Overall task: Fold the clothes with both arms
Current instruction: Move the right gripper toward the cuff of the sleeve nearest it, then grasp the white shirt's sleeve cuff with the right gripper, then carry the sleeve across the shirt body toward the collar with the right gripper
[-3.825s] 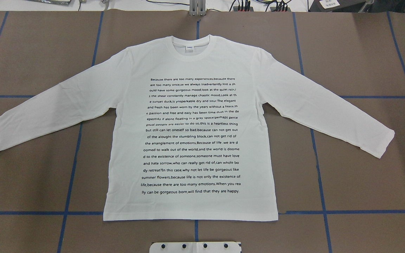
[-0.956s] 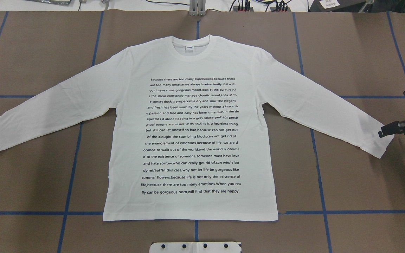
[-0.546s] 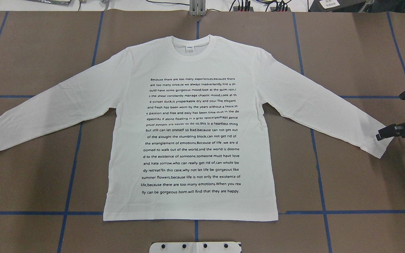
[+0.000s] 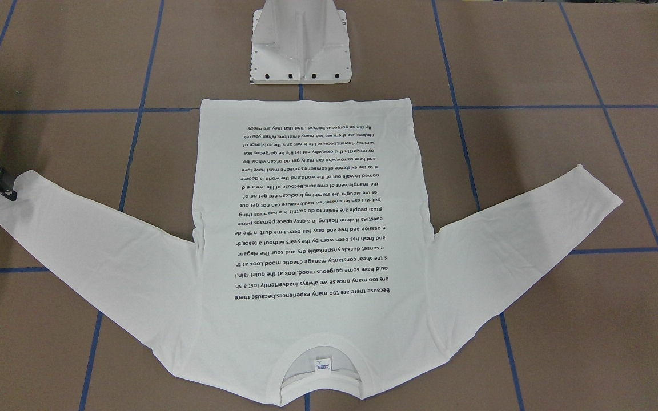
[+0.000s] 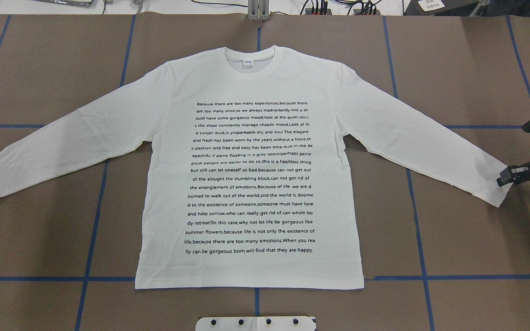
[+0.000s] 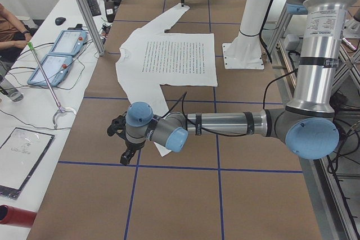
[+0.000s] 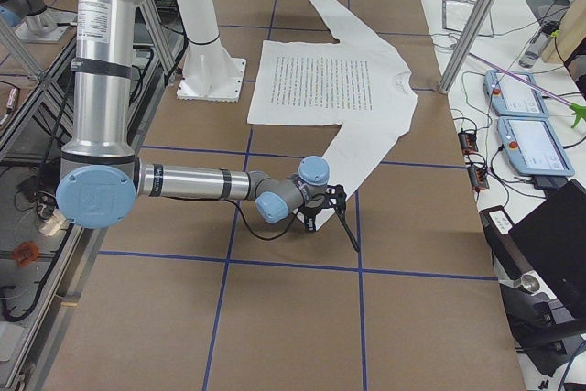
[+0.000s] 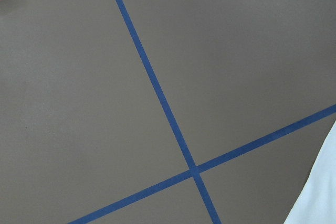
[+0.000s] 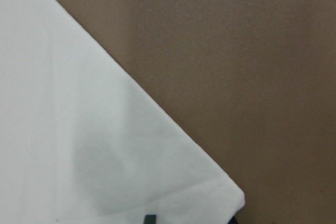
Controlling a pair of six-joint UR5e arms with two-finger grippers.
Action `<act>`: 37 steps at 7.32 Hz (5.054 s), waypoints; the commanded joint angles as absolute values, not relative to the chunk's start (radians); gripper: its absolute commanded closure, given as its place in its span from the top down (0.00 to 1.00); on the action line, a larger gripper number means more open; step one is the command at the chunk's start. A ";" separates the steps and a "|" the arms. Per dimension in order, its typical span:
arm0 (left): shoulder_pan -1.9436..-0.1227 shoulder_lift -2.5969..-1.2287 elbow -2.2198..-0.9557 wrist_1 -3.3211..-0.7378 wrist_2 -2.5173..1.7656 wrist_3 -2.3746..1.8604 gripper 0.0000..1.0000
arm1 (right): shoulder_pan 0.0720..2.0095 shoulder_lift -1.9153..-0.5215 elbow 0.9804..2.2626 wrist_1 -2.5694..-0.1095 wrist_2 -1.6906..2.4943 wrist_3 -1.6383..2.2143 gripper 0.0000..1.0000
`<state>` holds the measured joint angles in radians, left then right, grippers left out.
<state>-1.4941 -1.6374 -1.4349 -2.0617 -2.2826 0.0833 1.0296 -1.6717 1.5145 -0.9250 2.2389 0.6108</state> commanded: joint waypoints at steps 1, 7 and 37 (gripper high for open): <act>-1.494 -1.637 -1.436 -2.062 -2.283 0.078 1.00 | 1.029 -1.671 1.532 -0.925 2.241 0.612 0.17; -1.494 -1.637 -1.430 -2.060 -2.283 0.074 1.00 | 1.052 -1.596 1.955 -1.270 2.256 0.752 0.00; -1.283 -1.479 -1.523 -2.396 -2.269 -0.688 0.99 | 0.661 -0.460 1.291 -1.525 2.009 1.227 1.00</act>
<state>-1.3374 -1.5406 -1.4589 -2.3523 -2.2682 -0.5521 0.6045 -0.4046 1.1757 -1.3644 1.9417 1.2364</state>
